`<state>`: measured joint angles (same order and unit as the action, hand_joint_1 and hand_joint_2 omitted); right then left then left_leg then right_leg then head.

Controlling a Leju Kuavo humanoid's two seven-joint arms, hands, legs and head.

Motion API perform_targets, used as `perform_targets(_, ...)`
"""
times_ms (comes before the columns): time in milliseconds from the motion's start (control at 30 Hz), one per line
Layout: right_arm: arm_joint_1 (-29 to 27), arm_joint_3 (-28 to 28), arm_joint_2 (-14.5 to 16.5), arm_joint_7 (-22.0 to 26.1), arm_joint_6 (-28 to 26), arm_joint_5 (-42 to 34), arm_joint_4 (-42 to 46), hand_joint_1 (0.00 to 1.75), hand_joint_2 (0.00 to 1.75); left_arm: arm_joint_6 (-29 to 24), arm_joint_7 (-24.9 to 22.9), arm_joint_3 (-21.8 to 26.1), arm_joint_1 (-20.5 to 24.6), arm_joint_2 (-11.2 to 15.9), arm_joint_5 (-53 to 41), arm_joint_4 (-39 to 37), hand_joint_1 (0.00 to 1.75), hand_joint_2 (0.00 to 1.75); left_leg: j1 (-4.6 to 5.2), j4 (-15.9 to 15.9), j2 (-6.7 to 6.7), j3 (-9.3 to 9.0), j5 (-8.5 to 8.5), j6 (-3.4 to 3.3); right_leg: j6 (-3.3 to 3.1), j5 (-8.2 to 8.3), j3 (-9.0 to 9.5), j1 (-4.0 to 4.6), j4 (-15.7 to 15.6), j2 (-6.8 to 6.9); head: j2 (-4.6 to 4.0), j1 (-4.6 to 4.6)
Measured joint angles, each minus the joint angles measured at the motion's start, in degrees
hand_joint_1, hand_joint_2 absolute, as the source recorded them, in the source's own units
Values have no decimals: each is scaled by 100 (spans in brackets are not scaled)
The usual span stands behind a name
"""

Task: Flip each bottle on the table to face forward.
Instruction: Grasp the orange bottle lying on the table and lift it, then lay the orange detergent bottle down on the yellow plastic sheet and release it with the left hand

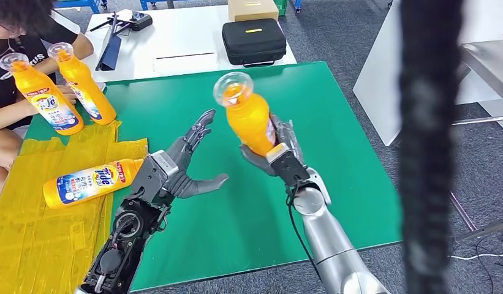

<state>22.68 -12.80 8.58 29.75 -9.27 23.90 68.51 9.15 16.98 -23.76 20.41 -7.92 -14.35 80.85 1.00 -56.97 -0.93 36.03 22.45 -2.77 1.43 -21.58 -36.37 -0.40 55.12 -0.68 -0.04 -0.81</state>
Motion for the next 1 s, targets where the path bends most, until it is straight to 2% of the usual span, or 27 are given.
perform_targets(300, 77, -567, 172, -25, -152, 349, -456, 175, 175, 92, -8, -50, 135, -96, 391, -248, 0, 175, 0, 0, -1, 1, 0, 0, 0, 0, -2, -1, 0, 0, 0, 1)
perform_targets(700, 179, -972, 317, 86, -198, 389, -978, 175, 175, 326, -88, 56, 170, -119, 1081, -448, 0, 175, -1, 0, 1, 2, 0, 1, 0, 0, -4, 0, 0, -1, 0, -1)
perform_targets(1000, 238, -1131, 370, 90, -222, 387, -1181, 175, 175, 338, -145, 115, 164, -115, 1198, -515, 0, 175, 0, 0, 0, 3, 0, 0, 0, 0, -4, -1, 0, 0, 0, 1)
